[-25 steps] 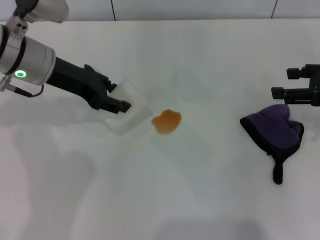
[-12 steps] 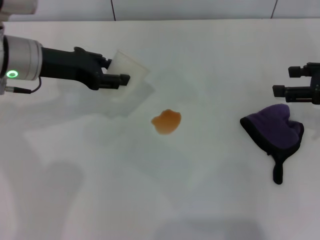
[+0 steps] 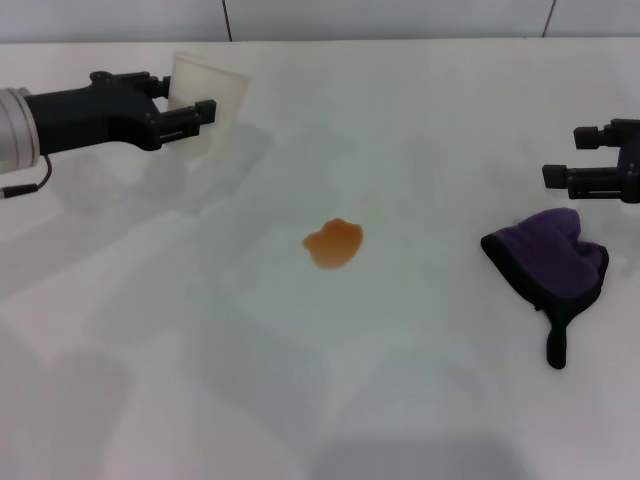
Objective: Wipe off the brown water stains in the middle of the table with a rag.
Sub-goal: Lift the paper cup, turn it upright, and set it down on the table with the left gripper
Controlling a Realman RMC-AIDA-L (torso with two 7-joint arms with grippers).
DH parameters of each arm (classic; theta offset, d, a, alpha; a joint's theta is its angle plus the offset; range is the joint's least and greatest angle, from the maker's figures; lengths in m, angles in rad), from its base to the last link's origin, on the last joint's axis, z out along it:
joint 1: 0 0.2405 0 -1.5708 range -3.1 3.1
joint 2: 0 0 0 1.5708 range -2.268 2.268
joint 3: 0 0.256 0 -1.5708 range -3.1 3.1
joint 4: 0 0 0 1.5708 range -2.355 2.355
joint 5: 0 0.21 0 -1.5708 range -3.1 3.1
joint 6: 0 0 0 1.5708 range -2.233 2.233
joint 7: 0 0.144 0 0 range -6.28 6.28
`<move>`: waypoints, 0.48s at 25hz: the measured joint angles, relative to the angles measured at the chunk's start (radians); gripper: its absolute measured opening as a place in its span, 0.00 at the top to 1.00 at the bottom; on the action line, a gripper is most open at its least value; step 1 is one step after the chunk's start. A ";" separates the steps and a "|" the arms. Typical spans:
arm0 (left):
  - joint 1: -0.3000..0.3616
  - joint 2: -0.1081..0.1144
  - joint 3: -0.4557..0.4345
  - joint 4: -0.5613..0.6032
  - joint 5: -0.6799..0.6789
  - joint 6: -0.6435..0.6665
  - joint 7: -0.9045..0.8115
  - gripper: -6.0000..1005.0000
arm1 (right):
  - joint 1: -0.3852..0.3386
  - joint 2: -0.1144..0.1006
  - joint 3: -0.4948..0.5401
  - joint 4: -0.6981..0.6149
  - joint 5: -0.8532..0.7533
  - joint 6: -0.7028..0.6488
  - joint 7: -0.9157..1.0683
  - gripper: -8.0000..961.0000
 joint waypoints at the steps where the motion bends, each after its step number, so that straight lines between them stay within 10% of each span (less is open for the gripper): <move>1: 0.006 0.000 0.000 0.012 -0.003 -0.013 0.010 0.45 | 0.000 0.000 -0.001 -0.001 0.002 0.000 0.000 0.23; 12: 0.027 -0.002 0.001 0.160 -0.005 -0.155 0.116 0.45 | 0.003 0.002 -0.007 -0.008 0.014 -0.005 0.000 0.23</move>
